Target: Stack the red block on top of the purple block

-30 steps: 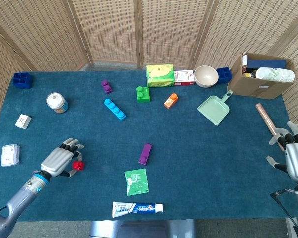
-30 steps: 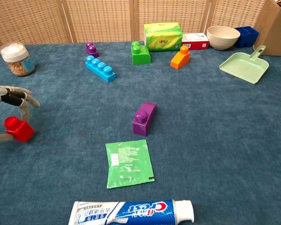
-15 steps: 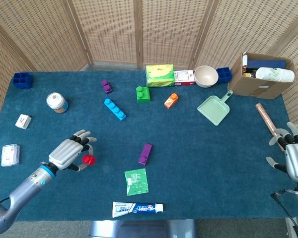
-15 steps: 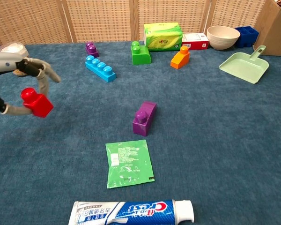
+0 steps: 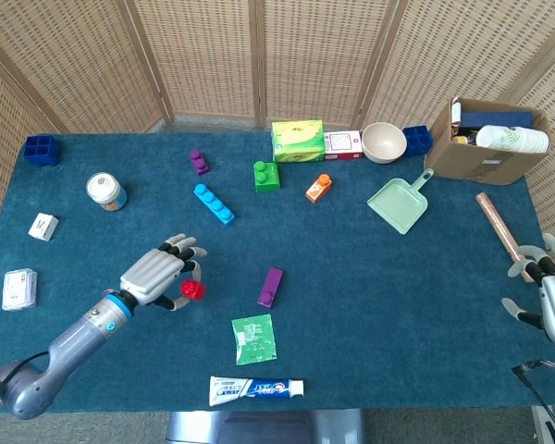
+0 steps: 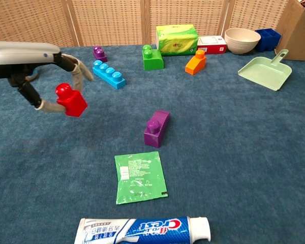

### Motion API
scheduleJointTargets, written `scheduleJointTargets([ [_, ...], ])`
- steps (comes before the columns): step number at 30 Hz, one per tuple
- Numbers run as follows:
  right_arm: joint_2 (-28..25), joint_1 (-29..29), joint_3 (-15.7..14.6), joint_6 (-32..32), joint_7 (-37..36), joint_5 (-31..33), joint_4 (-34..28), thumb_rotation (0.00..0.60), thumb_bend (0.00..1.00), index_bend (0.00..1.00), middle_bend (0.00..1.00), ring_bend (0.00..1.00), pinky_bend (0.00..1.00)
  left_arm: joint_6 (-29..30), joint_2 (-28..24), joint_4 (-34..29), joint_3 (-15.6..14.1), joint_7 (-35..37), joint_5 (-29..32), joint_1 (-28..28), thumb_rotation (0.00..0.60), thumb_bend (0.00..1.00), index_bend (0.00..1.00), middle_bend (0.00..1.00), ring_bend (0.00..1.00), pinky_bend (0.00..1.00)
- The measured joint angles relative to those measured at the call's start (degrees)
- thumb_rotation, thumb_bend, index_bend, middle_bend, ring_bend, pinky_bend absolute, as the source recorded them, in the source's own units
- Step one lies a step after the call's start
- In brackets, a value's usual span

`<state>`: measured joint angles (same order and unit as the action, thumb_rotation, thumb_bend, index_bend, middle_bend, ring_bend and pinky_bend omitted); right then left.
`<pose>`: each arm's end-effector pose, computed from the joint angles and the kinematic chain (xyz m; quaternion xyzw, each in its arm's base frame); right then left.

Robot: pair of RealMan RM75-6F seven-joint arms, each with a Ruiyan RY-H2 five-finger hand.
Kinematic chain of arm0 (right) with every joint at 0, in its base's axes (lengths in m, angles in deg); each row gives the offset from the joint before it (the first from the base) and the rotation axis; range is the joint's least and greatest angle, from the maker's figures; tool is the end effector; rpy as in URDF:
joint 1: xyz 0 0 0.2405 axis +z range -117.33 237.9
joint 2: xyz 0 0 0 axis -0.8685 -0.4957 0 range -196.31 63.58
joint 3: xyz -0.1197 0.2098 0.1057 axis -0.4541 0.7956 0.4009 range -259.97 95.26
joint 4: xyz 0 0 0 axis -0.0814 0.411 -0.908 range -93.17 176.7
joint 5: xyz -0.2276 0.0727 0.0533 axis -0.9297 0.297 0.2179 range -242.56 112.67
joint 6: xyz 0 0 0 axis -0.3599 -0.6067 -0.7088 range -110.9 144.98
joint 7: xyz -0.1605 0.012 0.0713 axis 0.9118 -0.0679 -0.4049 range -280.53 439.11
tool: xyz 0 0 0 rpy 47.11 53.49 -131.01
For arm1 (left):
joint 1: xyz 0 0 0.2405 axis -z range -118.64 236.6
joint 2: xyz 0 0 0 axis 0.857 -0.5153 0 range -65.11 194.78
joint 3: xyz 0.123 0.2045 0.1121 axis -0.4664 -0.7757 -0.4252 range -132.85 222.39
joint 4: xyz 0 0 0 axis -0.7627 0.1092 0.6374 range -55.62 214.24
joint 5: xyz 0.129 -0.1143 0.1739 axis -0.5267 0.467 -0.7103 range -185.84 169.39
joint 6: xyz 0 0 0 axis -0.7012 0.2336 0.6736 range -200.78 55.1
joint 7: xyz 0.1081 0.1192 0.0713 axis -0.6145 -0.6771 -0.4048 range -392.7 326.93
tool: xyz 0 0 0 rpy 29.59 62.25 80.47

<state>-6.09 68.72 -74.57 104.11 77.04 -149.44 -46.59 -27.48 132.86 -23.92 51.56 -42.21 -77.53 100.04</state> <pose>-0.3281 -0.2586 0.1859 0.5858 -0.3082 0.4170 0.6228 -0.1499 0.3426 -0.0031 -0.7858 -0.4145 -0.3273 0.3219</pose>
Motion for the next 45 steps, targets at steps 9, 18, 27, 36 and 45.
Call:
scheduleJointTargets([
  [9,0.35,-0.77,-0.23,0.54,-2.98,-0.31,2.32,0.600,0.04,0.50,0.31,0.11,0.17,-0.31,4.22,-1.62,0.80,-9.54,10.40,5.12,0.600,0.39,0.53,0.19,0.08,0.00],
  [18,0.73,-1.41,-0.36,0.82,-5.34,-0.32,4.39,0.600,0.04,0.50,0.31,0.11,0.17,1.78,8.21,-2.02,0.74,-15.50,17.13,9.23,0.600,0.39,0.53,0.19,0.08,0.00],
  [27,0.87,-1.86,-0.39,0.99,-7.13,-0.37,5.77,0.600,0.04,0.50,0.31,0.11,0.17,4.40,11.96,-1.94,0.71,-19.64,23.15,12.71,0.600,0.39,0.53,0.18,0.08,0.00],
  [36,1.13,-2.29,-0.41,1.08,-9.07,-0.29,7.02,0.600,0.04,0.50,0.31,0.10,0.17,6.21,15.13,-0.99,0.97,-22.34,27.94,15.86,0.600,0.39,0.52,0.18,0.07,0.00],
  [45,0.97,-2.66,-0.31,1.31,-10.32,-0.30,7.60,0.600,0.04,0.50,0.31,0.10,0.17,6.97,17.71,0.58,1.15,-23.33,30.64,18.13,0.600,0.39,0.52,0.17,0.07,0.00],
])
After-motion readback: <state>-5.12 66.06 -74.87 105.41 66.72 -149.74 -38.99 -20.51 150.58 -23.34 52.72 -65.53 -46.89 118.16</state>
